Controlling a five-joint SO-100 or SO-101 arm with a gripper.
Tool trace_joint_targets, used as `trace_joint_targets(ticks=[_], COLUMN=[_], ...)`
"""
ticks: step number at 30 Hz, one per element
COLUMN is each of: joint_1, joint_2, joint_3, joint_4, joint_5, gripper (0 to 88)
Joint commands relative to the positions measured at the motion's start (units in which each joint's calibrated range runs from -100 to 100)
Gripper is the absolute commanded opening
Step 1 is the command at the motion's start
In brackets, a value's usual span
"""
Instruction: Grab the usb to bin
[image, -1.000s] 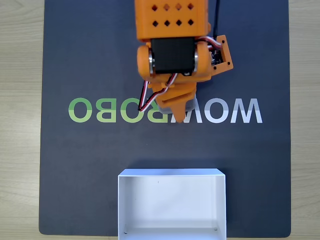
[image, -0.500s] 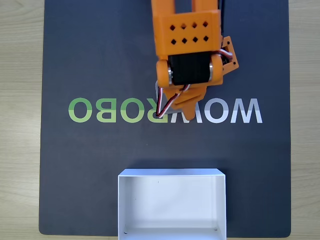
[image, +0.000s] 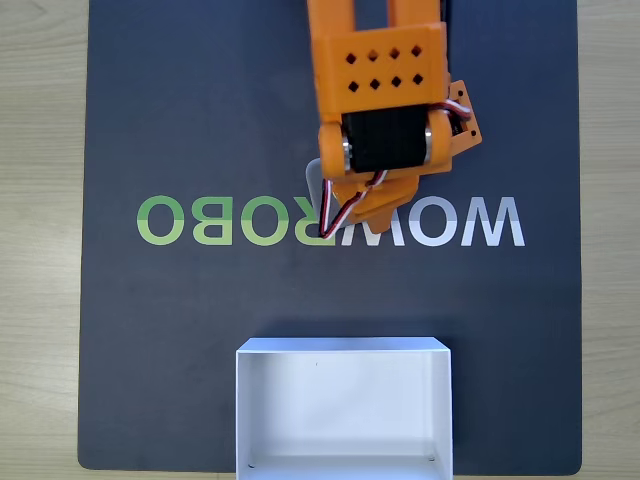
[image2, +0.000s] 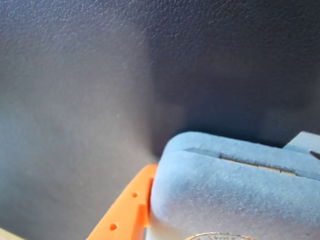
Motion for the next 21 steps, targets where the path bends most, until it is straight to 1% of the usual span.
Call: trace_joint_targets(ticks=[1,3,6,11,15,21], joint_1=[0.5,0.4,0.1,-0.3,0.1,0.5], joint_2=[-0.2,-0.5,-1.1,-5.8,-11.1,-18.0], joint_3=[-1.5,-1.5,-2.1,-7.2,-14.2,-29.7], joint_4=[0.0,0.0,0.9,7.2,11.5,21.7], joint_5=[0.1,0.2,0.3,-0.1,-0.1,-0.1], gripper=[16.1,14.5,14.5,14.5,14.5,14.5])
